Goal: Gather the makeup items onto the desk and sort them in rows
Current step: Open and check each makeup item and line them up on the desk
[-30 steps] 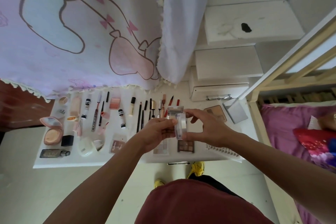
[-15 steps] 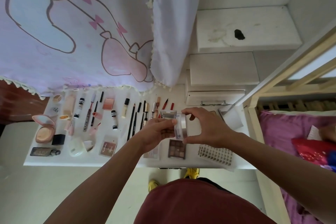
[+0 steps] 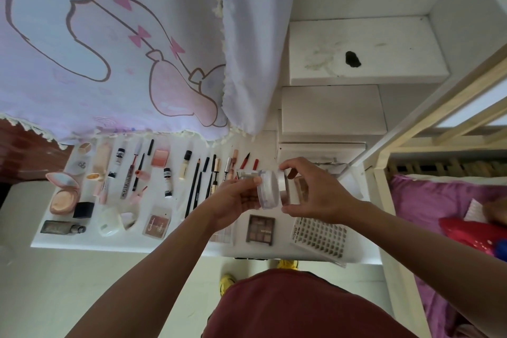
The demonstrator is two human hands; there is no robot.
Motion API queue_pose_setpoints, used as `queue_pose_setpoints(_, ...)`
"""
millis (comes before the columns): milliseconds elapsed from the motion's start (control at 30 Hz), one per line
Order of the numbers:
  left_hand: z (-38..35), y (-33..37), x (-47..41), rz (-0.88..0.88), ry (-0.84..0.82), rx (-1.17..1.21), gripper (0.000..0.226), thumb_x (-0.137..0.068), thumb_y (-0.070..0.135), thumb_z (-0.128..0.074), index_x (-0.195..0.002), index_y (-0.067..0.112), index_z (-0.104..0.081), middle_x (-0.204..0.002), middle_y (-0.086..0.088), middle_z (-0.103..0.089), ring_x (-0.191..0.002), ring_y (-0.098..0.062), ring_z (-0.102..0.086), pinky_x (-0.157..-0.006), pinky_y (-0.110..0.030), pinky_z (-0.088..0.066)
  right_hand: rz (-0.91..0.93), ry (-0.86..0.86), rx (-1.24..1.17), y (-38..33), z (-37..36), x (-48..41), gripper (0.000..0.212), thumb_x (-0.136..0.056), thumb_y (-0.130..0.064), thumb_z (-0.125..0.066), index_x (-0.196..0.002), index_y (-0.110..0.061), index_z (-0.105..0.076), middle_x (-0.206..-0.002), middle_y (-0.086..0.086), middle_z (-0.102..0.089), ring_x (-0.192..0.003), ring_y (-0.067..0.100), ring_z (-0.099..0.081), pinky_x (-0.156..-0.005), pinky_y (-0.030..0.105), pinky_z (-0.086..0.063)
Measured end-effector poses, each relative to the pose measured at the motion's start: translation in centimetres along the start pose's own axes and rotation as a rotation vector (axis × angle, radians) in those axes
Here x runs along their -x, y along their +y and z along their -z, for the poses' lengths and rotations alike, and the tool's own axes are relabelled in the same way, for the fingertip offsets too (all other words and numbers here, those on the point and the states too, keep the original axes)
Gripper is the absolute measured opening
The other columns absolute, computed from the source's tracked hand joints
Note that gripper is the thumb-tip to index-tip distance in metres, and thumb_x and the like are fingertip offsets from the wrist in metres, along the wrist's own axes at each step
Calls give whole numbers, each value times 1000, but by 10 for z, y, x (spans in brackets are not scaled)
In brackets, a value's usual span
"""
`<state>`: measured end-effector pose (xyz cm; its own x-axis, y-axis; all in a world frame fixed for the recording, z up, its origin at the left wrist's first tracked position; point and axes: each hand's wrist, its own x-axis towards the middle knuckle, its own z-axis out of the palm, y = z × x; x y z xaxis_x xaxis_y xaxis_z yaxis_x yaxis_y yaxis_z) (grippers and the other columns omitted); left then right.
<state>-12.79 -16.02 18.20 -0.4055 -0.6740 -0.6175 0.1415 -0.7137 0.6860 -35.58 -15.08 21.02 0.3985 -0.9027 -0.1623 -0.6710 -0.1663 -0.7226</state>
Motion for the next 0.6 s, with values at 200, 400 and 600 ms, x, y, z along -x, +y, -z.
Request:
queue_pose_setpoints(200,2,3,-1,29,8,198,81,-54,35,-89,-123,6,-61,-104,-17,-66,-92,-29,-62,-90,-39,-47,-3,166,-203,8,15,3,82,-64,-25,-90,-130,-36,-42,-121,-12,-47,-108,4,-52,-77,17,-55)
queue_pose_setpoints(400,1,2,1,71,-35,387,78,-52,32,-90,-118,4,-60,-117,-22,-53,-96,-37,-59,-80,-42,-53,-27,449,-216,16,44,-33,81,-66,-27,-90,-135,-26,-46,-129,-6,-45,-102,6,-55,-84,15,-50)
queue_pose_setpoints(600,-8,-3,1,123,-72,403,75,-66,36,-79,-130,6,-54,-123,-24,-50,-99,-40,-59,-82,-44,-52,-58,529,198,33,55,-66,74,-73,-51,-79,-136,-24,-50,-114,-2,-62,-91,17,-61,-94,46,-46)
